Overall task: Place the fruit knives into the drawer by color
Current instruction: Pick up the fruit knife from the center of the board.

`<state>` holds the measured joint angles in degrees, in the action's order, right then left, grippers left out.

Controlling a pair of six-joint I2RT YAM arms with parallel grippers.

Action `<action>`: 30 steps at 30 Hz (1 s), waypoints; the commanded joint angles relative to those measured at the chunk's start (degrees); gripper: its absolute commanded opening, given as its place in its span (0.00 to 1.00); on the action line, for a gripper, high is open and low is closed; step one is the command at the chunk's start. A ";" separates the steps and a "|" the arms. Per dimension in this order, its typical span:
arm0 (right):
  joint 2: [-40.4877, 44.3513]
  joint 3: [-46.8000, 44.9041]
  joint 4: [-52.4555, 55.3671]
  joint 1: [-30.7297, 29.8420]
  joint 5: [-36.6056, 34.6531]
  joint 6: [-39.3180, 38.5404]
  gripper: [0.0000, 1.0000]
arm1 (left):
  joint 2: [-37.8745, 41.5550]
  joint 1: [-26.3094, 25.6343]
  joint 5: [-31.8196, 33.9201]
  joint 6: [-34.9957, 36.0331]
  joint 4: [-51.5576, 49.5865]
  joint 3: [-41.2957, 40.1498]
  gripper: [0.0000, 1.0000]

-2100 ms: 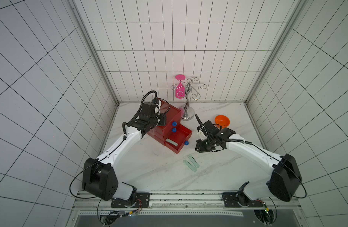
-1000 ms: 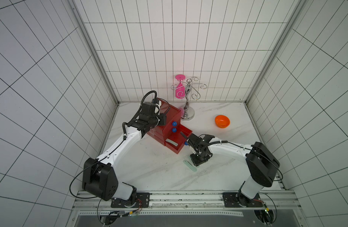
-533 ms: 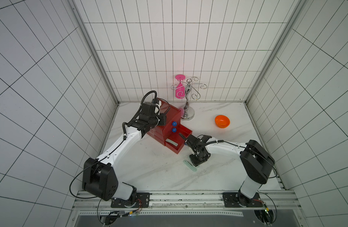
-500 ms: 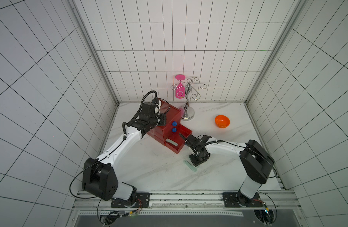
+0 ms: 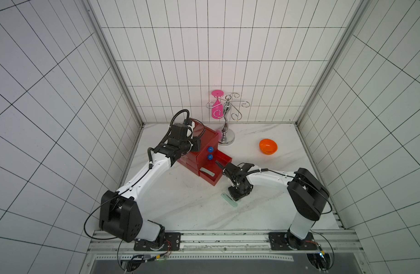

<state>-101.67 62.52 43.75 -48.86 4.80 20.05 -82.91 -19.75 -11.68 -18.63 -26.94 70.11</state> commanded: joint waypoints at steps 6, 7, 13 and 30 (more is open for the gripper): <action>-3.82 1.75 -1.16 -0.62 0.16 -1.24 0.44 | -3.66 1.38 4.21 -0.09 -15.86 -4.39 0.00; -3.82 1.83 -1.21 -0.67 0.12 -1.23 0.44 | -3.64 1.38 4.21 -0.09 -15.84 -4.41 0.00; -3.36 1.99 -1.47 -1.06 -0.27 -1.20 0.44 | -3.74 1.37 4.13 -0.09 -15.86 -4.43 0.00; -4.20 2.25 -1.48 -1.59 -1.44 -0.73 0.26 | -3.71 1.38 4.03 -0.09 -15.86 -4.37 0.00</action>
<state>-102.52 63.35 45.04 -49.65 1.72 19.77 -82.96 -19.75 -11.73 -18.63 -26.92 70.08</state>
